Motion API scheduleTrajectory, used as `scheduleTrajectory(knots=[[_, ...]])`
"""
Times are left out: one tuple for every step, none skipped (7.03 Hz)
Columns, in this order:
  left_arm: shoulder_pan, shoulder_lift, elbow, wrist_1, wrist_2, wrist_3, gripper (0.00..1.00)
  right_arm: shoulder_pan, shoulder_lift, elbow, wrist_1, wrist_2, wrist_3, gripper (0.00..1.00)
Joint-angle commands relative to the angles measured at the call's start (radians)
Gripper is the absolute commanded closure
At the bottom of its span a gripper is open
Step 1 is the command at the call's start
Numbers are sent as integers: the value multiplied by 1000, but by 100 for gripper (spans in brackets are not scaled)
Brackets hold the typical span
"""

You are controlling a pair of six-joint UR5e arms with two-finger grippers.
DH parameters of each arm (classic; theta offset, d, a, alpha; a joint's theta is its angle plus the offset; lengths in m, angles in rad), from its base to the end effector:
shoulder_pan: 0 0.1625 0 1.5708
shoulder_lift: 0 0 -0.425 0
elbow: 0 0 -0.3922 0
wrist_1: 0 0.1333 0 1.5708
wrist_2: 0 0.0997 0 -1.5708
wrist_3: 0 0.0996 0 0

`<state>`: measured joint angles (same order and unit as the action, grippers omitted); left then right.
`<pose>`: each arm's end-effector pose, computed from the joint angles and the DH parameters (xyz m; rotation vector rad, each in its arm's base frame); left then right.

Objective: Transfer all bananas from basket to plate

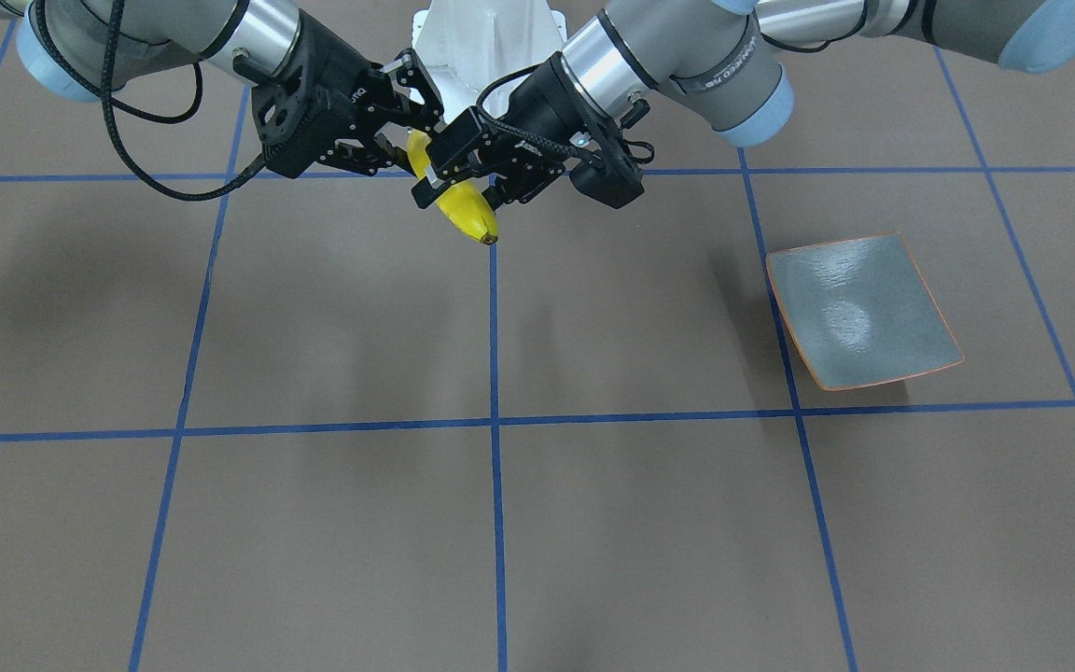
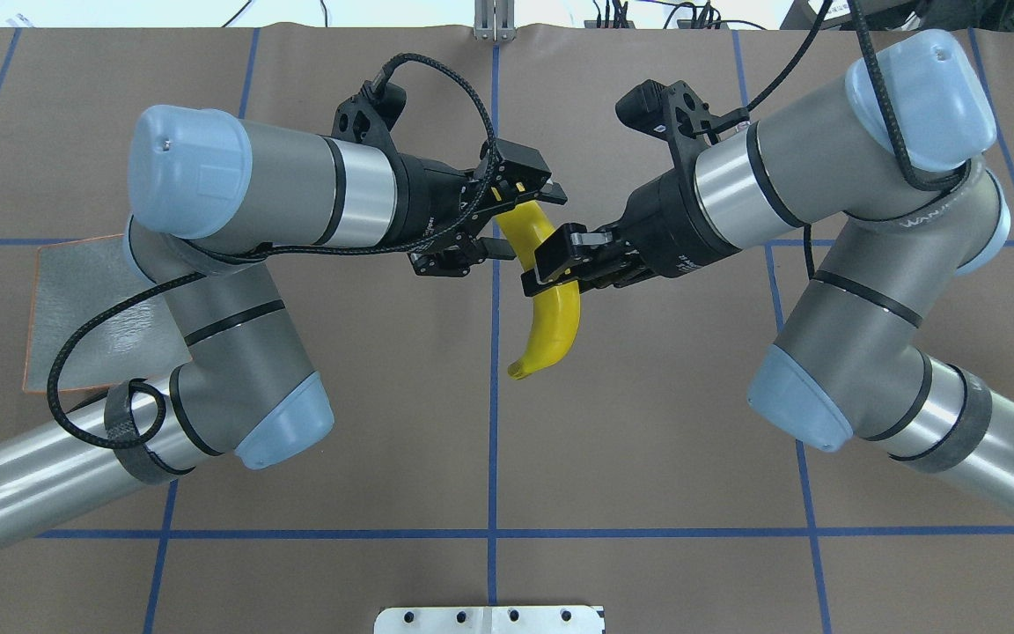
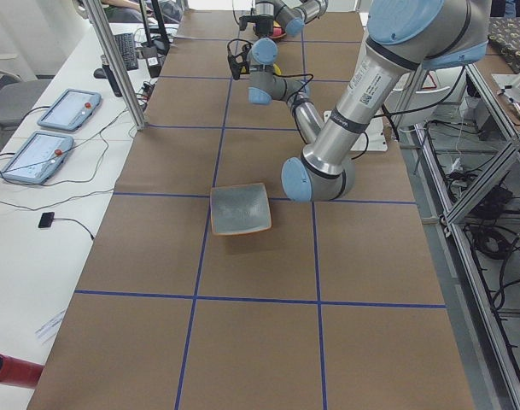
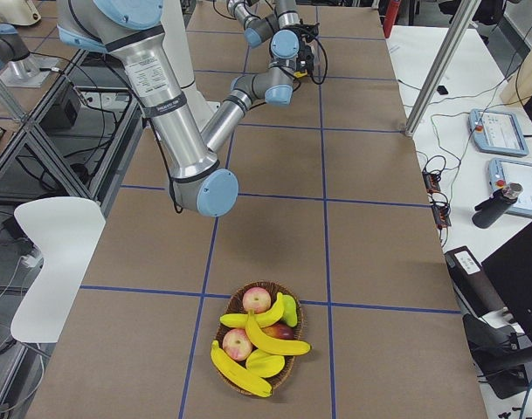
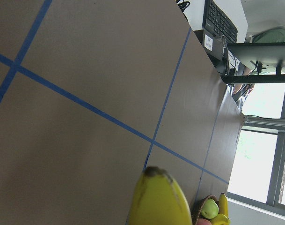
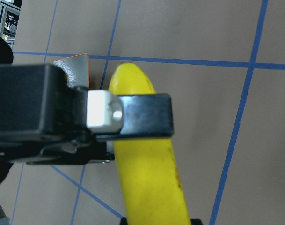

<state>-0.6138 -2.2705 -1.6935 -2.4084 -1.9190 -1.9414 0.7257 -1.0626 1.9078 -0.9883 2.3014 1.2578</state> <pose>0.4537 -0.4411 0.0926 -0.0634 1.6737 -0.4583 -0.3706 -0.4181 0.1523 0.1517 -1.4592 -0.1850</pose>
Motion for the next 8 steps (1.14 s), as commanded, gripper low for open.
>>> scheduleTrajectory(knots=[[11, -1, 2, 2, 0, -1, 35, 0, 1, 0, 0, 0, 6, 100], [14, -1, 0, 2, 0, -4, 54, 0, 1, 0, 2, 0, 6, 100], [14, -1, 0, 5, 0, -7, 99, 0, 1, -1, 2, 0, 9, 100], [14, 2, -3, 8, -2, -22, 100, 0, 1, -1, 2, -2, 6, 100], [12, 2, -3, 15, -2, -33, 100, 0, 1, -1, 2, -2, 9, 82], [12, 0, -3, 15, -3, -33, 100, 0, 1, 0, 2, -5, 41, 1], [12, 2, -3, 17, -3, -33, 100, 0, 3, 0, 29, -7, 105, 0], [12, 2, -3, 17, -5, -33, 100, 0, 1, -1, 65, -8, 133, 0]])
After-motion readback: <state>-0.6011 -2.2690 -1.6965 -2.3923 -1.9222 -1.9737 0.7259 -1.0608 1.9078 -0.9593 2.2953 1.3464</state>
